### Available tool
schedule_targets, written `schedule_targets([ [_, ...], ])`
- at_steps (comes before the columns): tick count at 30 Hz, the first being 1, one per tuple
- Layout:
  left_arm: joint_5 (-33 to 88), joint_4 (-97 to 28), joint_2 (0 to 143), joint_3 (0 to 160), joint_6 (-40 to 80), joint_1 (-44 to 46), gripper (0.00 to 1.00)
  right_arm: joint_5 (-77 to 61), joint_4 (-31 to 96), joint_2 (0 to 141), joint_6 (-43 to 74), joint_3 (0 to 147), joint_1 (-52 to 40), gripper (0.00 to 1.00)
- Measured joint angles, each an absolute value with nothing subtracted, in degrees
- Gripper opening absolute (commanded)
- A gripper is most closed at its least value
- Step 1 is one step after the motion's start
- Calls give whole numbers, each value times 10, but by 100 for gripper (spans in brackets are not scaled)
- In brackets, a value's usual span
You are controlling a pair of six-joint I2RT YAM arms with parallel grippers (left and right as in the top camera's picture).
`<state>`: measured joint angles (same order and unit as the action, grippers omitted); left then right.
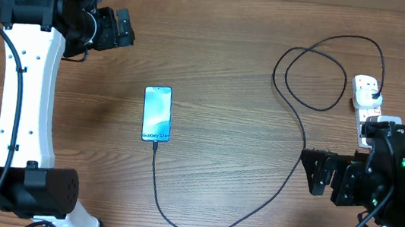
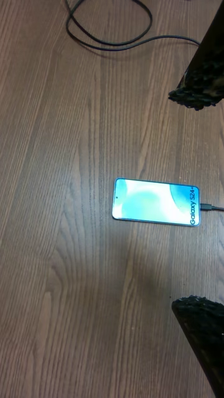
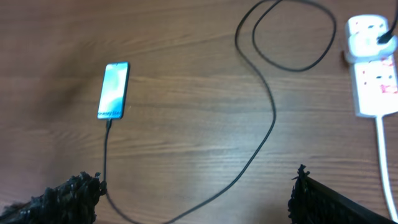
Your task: Plug charger to phone and switch on socket
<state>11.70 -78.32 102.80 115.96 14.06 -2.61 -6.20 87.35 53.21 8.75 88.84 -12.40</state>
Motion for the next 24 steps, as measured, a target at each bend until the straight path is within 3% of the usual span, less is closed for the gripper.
schedule_targets([
  [4, 117, -783, 1028, 1160, 141, -26, 100, -39, 842, 531, 88, 885, -124, 100],
  [8, 117, -783, 1028, 1160, 141, -26, 100, -4, 726, 505, 87, 826, -117, 100],
  [24, 115, -784, 1028, 1159, 145, -26, 100, -17, 277, 180, 74, 321, -63, 100],
])
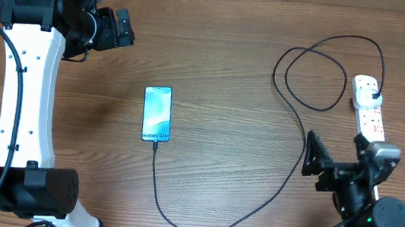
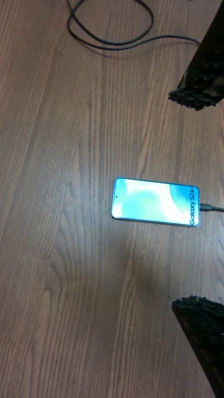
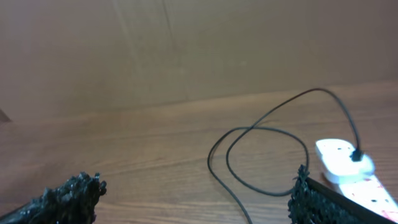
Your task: Plug charger to phone and switch on socket
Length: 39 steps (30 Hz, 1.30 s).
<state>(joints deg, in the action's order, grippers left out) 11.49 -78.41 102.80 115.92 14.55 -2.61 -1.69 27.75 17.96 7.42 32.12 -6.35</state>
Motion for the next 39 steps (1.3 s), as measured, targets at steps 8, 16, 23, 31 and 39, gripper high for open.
schedule_targets([
  [8, 115, -784, 1028, 1159, 147, -26, 100, -63, 132, 59, 74, 136, -48, 100],
  [16, 115, -784, 1028, 1159, 147, -26, 100, -77, 70, 21, 73, 45, -48, 100],
  [23, 115, -784, 1028, 1159, 147, -26, 100, -77, 51, 20, 72, 11, -48, 100],
  [31, 115, -784, 1028, 1159, 147, -26, 100, -77, 43, 12, 73, 11, -48, 100],
  [39, 115, -784, 1028, 1159, 147, -26, 100, -77, 42, 8, 73, 11, -48, 100],
])
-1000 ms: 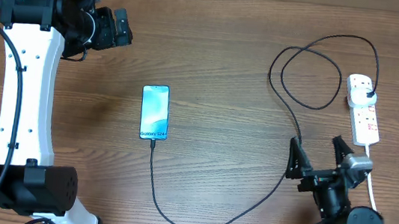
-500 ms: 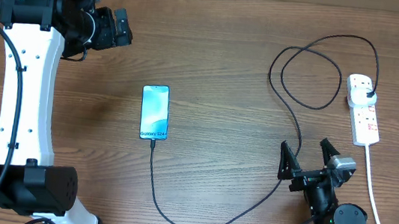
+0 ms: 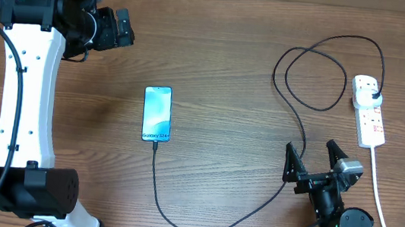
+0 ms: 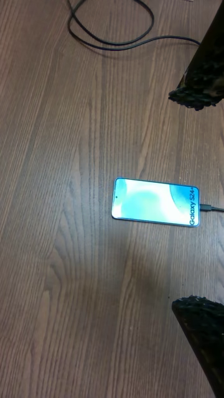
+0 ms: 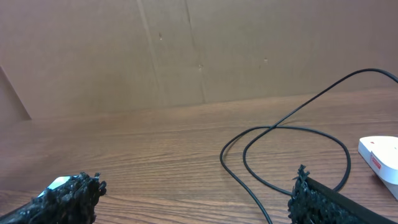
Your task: Plug charger to phone and switch on socket
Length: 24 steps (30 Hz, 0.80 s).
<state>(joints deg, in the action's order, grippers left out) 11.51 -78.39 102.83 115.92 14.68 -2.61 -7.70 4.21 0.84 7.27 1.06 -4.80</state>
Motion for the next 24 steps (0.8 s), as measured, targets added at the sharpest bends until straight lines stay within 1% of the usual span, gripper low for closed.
schedule_targets([
  [20, 115, -784, 1028, 1159, 147, -26, 100, -77, 42, 8, 73, 11, -48, 100],
  [24, 93, -784, 1028, 1156, 147, -26, 100, -77, 42, 8, 73, 11, -48, 100],
])
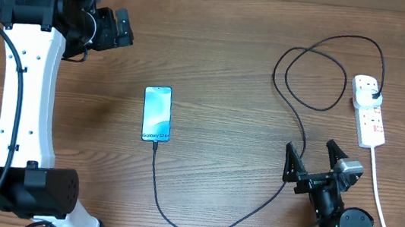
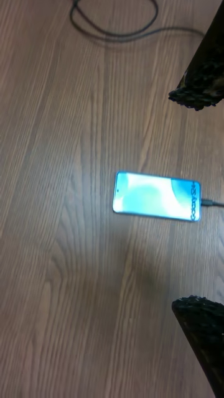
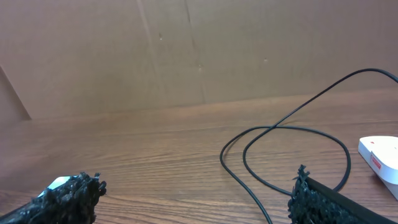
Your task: Plug charger to phone and switch on socket
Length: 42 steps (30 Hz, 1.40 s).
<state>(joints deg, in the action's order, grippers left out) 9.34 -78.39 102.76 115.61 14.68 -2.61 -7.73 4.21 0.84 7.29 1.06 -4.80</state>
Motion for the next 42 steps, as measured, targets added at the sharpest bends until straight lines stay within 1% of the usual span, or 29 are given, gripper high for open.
schedule_targets([
  [4, 63, -763, 1010, 1105, 147, -26, 99, -77, 42, 8, 73, 11, -48, 100],
  [9, 49, -655, 936, 969, 147, -26, 100, -77, 42, 8, 73, 11, -48, 100],
  [14, 43, -524, 804, 818, 146, -8, 100, -77, 41, 8, 73, 11, -47, 100],
  [20, 27, -404, 647, 659, 144, 38, 100, -77, 41, 8, 73, 11, -46, 100],
  [26, 11, -290, 516, 491, 141, 44, 100, -77, 42, 8, 72, 11, -46, 100],
  [32, 7, -182, 374, 327, 106, 44, 100, -77, 41, 8, 73, 11, -46, 100],
  [42, 6, -91, 210, 156, 10, 44, 100, -77, 41, 8, 73, 11, -46, 100],
])
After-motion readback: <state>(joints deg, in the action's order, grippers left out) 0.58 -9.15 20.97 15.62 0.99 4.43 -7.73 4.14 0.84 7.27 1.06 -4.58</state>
